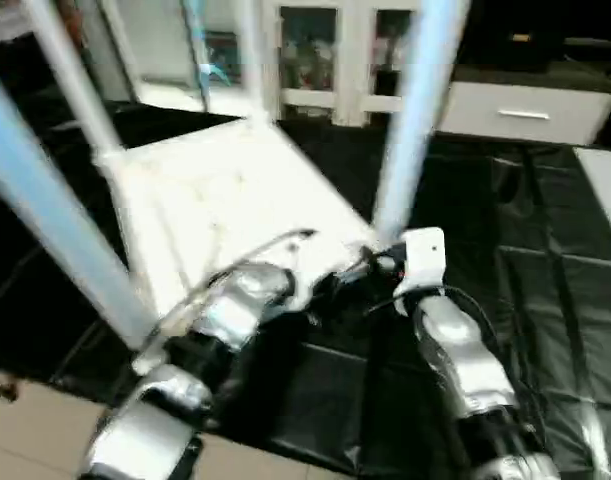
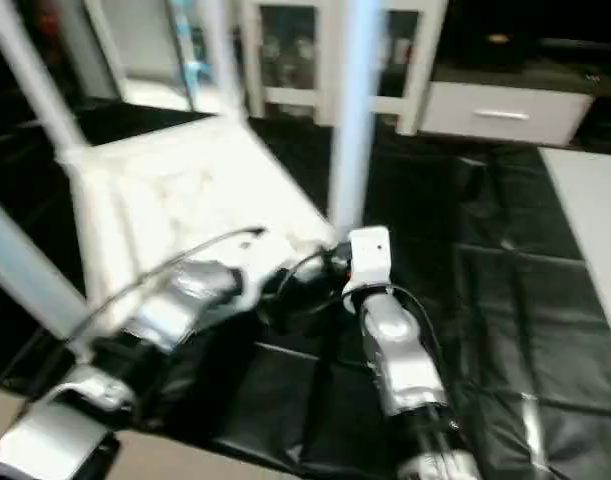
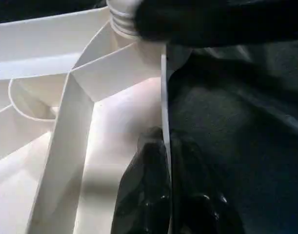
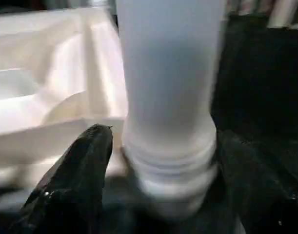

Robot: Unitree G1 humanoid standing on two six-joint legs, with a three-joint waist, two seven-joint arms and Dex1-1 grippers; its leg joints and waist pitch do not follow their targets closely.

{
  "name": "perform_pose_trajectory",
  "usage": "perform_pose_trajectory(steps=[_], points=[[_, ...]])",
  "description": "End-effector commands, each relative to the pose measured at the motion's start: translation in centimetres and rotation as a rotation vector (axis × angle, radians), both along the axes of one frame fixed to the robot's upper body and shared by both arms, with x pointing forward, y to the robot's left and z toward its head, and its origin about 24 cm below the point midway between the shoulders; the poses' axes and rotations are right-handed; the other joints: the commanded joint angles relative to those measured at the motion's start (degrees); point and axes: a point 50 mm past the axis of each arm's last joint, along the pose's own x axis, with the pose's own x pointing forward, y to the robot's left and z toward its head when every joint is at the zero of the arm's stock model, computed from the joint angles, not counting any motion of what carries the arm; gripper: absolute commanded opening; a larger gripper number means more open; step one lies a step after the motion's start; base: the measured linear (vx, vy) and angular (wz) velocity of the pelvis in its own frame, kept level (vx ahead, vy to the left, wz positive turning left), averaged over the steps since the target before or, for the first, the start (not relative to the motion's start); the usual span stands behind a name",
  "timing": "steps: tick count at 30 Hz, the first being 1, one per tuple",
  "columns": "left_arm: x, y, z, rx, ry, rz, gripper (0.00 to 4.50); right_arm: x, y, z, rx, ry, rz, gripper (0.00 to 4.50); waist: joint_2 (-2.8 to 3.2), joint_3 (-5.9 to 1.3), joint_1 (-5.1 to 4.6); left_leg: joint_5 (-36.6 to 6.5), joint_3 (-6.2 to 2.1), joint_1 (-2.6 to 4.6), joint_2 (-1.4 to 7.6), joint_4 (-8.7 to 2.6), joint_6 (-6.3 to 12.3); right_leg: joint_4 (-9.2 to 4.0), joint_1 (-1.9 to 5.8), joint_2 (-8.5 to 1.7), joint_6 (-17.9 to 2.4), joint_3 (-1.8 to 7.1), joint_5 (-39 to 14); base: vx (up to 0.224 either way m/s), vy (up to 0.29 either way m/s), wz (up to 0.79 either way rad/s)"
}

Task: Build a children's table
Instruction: Rotate leg to tighten

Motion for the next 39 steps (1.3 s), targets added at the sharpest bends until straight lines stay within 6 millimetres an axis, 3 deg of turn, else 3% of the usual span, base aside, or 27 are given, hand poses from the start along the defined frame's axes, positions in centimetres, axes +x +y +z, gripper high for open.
perform_pose_trajectory(steps=[1, 2, 5, 8, 12, 17, 19, 25, 29, 30, 32, 33, 34, 35, 36, 39], points=[[-0.8, 1.3, -1.2, -0.035, 0.062, 0.013, 0.00, -0.1, 0.6, 1.5, 0.049, -0.020, 0.162, 3.82, -1.65, -2.59, 0.43, -8.5, -0.42, -0.79, 1.12, -3.72, 6.83, -4.16, 3.29, -2.20, -11.4, 1.44, -10.0, 0.000, 0.000, 0.00], [-1.0, 1.5, -1.3, -0.031, 0.071, 0.001, 0.00, -0.3, 0.4, 1.6, 0.046, -0.021, 0.208, 3.82, -1.47, -2.70, 0.40, -8.7, -0.41, -0.72, 1.22, -3.65, 6.81, -4.11, 3.28, -2.29, -11.7, 1.50, -10.0, 0.000, 0.000, 0.00], [-1.9, 2.2, -1.7, -0.003, 0.112, -0.088, 0.00, -1.3, -0.9, 2.0, -0.010, 0.024, 0.422, 4.01, -1.68, -2.60, 0.36, -8.5, -0.42, -0.66, 1.51, -3.69, 6.88, -4.00, 3.38, -2.15, -13.0, 1.50, -8.8, 0.000, 0.000, 0.00], [-2.4, 2.5, -1.8, 0.003, 0.133, -0.129, 0.00, -1.7, -1.6, 2.1, -0.030, 0.042, 0.491, 4.01, -1.71, -2.51, 0.31, -9.8, -0.27, -0.66, 1.56, -3.67, 6.40, -4.13, 3.12, -2.31, -13.5, 1.60, -10.6, 0.000, 0.000, 0.00], [-4.7, 3.2, -1.7, -0.002, 0.216, -0.333, 0.00, -2.4, -3.7, 2.5, -0.092, 0.076, 0.645, 4.01, -1.63, -2.46, 0.39, -10.2, -0.43, -0.58, 1.99, -3.93, 5.98, -4.00, 3.08, -2.46, -13.8, 1.67, -10.8, 0.000, 0.000, 0.00], [-6.9, 4.1, -1.5, 0.029, 0.317, -0.500, 0.00, -3.1, -4.9, 2.9, -0.185, 0.127, 0.808, 4.01, -1.42, -2.34, 1.44, -10.0, -0.09, 0.12, 2.15, -3.86, 5.99, -3.70, 2.66, -2.32, -15.2, 1.81, -8.2, 0.000, 0.000, 0.00], [-7.3, 4.4, -1.4, 0.042, 0.340, -0.524, 0.00, -3.3, -5.0, 2.8, -0.213, 0.145, 0.856, 4.01, -1.60, -2.29, 1.45, -9.9, -0.14, -0.02, 2.10, -3.96, 5.47, -3.59, 2.80, -2.30, -15.4, 1.74, -7.7, 0.000, 0.000, 0.00], [-6.6, 4.4, -1.2, 0.042, 0.292, -0.468, 0.00, -3.7, -4.7, 2.3, -0.233, 0.172, 0.924, 4.01, -1.91, -2.19, 1.56, -11.2, -0.14, 0.08, 2.07, -3.98, 4.58, -3.73, 2.85, -2.38, -15.0, 1.81, -9.7, 0.000, 0.000, 0.00], [-6.8, 4.4, -1.1, 0.042, 0.302, -0.479, 0.00, -3.6, -4.6, 2.2, -0.240, 0.172, 0.940, 4.01, -1.92, -2.41, 1.60, -9.3, -0.18, -0.03, 2.00, -3.77, 5.02, -3.33, 3.02, -2.33, -15.5, 1.77, -6.3, 0.000, 0.000, 0.00], [-6.8, 4.4, -1.1, 0.043, 0.303, -0.482, 0.00, -3.6, -4.6, 2.2, -0.240, 0.170, 0.941, 4.01, -1.14, -2.42, 1.67, -9.3, -0.26, 0.01, 1.99, -3.77, 4.96, -3.25, 3.00, -2.40, -15.8, 1.76, -6.0, 0.000, 0.000, 0.00], [-6.9, 4.3, -1.0, 0.045, 0.304, -0.483, 0.00, -3.4, -4.6, 2.3, -0.231, 0.161, 0.937, 4.01, -1.89, -2.44, 1.52, -9.5, -0.16, -0.11, 1.93, -3.72, 5.15, -3.32, 3.18, -2.30, -16.0, 1.71, -5.6, 0.000, 0.000, 0.00], [-6.9, 4.3, -1.0, 0.045, 0.305, -0.483, 0.00, -3.3, -4.6, 2.3, -0.227, 0.155, 0.934, 3.86, -1.79, -2.43, 1.59, -9.6, -0.21, -0.09, 1.95, -3.73, 5.18, -3.29, 3.17, -2.35, -16.0, 1.69, -5.8, 0.000, 0.000, 0.00], [-6.9, 4.3, -1.0, 0.047, 0.304, -0.482, 0.00, -3.2, -4.6, 2.4, -0.219, 0.148, 0.930, 3.79, -2.14, -2.45, 1.55, -9.6, -0.14, -0.06, 1.95, -3.69, 5.31, -3.38, 3.14, -2.33, -16.0, 1.68, -6.2, 0.000, 0.000, 0.00], [-6.9, 4.4, -1.0, 0.047, 0.302, -0.477, 0.00, -3.1, -4.5, 2.4, -0.214, 0.138, 0.926, 3.68, -1.91, -2.46, 1.61, -9.3, -0.22, -0.08, 1.97, -3.72, 5.35, -3.28, 3.16, -2.36, -16.0, 1.68, -6.4, 0.000, 0.000, 0.00], [-6.8, 4.4, -1.0, 0.048, 0.301, -0.474, 0.00, -3.0, -4.5, 2.4, -0.211, 0.132, 0.923, 3.65, -2.66, -2.52, 1.67, -8.7, -0.22, -0.28, 1.95, -3.63, 5.65, -3.07, 3.24, -2.43, -15.8, 1.69, -6.5, 0.000, 0.000, 0.00], [-6.8, 4.6, -1.0, 0.053, 0.298, -0.461, 0.00, -3.0, -4.4, 2.4, -0.187, 0.137, 0.929, 3.44, -2.08, -2.45, 1.81, -8.3, -0.24, -0.02, 2.07, -3.69, 5.65, -3.19, 2.99, -2.42, -15.8, 1.65, -6.7, 0.000, 0.000, 0.00]])
